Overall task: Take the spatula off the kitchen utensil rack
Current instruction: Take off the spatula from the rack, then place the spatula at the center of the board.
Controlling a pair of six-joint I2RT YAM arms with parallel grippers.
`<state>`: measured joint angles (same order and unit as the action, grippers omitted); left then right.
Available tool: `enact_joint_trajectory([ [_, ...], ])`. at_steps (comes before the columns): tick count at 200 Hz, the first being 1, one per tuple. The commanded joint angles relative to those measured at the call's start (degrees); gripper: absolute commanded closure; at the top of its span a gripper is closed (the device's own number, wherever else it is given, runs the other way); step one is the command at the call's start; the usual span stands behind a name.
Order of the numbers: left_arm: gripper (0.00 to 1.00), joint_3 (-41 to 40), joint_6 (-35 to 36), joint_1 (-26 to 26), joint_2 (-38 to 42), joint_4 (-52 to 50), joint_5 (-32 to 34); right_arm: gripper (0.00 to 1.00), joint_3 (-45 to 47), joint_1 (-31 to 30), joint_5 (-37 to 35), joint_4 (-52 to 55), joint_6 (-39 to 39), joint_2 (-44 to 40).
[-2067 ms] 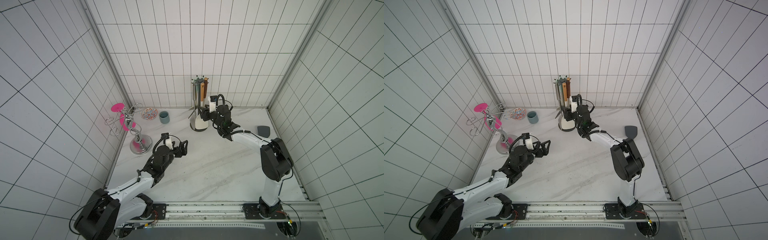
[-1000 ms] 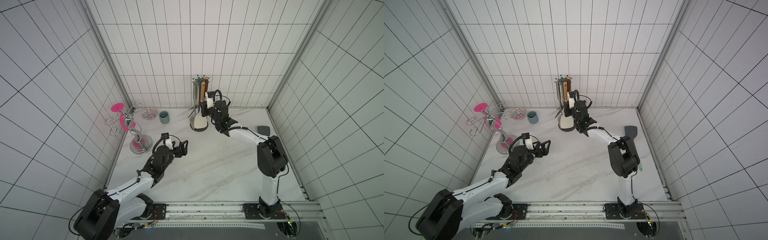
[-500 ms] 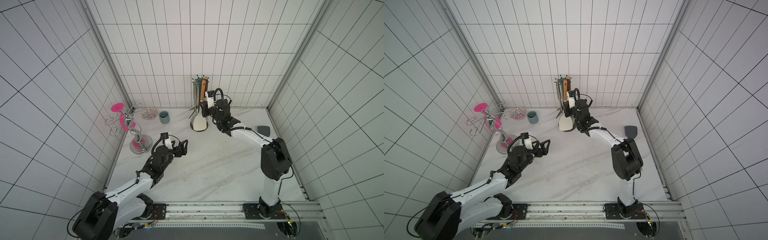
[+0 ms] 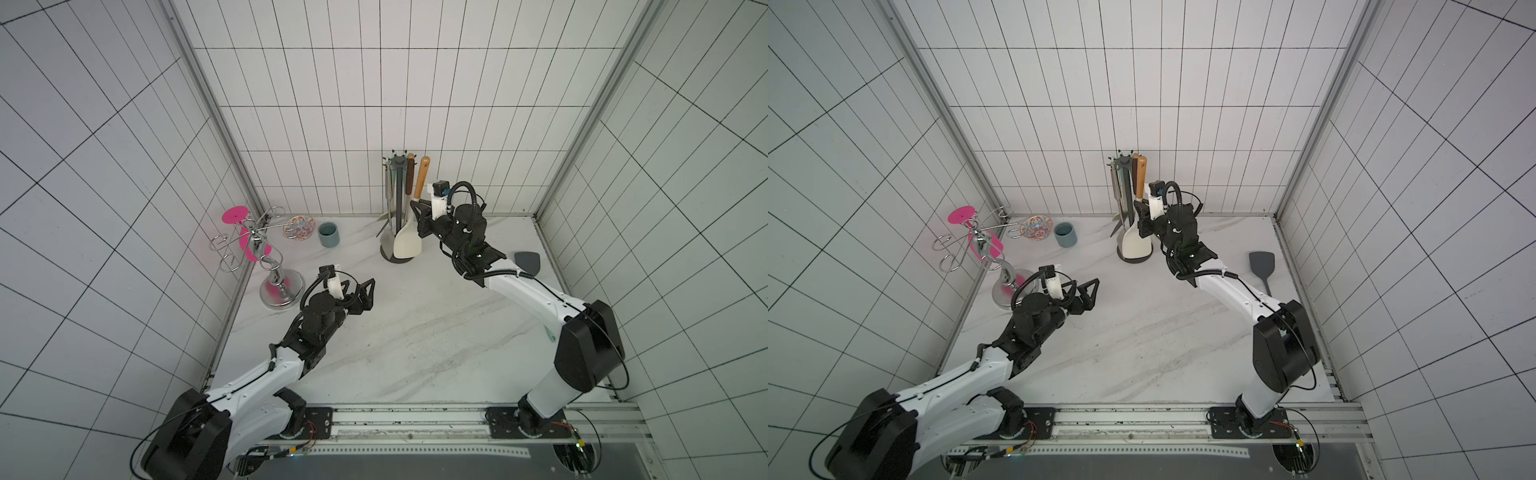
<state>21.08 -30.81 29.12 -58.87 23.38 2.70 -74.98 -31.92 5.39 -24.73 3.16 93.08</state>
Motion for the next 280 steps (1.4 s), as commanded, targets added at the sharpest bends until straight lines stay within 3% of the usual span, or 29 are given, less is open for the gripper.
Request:
enact_joint_trajectory([
  [1,0.03,-0.64,0.4,-0.15,0.9,1.26,-0.33,1.0,5.62,-0.37,2.35,-1.4,-2.43,-3.58],
  [34,0.03,-0.71,0.71,-0.11,1.36,2.43,-3.79,1.0,9.8,-0.33,5.39,6.66,-6.98,-8.82],
  [76,0.03,-0.72,0.29,-0.18,5.04,3.37,-8.02,1.0,8.9,-0.67,8.19,26.58,-22.03,-9.87],
  [128,0.02,-2.92,-1.73,-0.33,6.51,9.82,-12.04,1.0,4.24,-7.3,-3.34,45.37,-36.31,-4.16],
  [167,0.02,-3.76,-8.4,-4.32,0.23,19.57,-22.25,1.0,2.12,-12.57,-8.17,52.45,-38.76,-0.89],
  [211,0.04,-3.06,-16.91,-8.73,-11.1,32.45,-34.5,1.0,2.17,-15.48,-5.82,54.29,-38.62,-1.84],
  [229,0.1,-2.41,-18.03,-8.82,-14.58,35.22,-36.32,1.0,1.56,-15.98,-4.82,54.81,-38.49,-2.19],
  [250,0.24,-1.69,-18.65,-8.85,-16.93,35.98,-37.36,1.0,1.07,-16.24,-4.56,54.88,-38.47,-2.63],
  [280,0.63,-1.09,-18.8,-8.72,-18.58,35.92,-37.85,1.0,0.38,-16.24,-5.35,54.79,-38.77,-2.57],
])
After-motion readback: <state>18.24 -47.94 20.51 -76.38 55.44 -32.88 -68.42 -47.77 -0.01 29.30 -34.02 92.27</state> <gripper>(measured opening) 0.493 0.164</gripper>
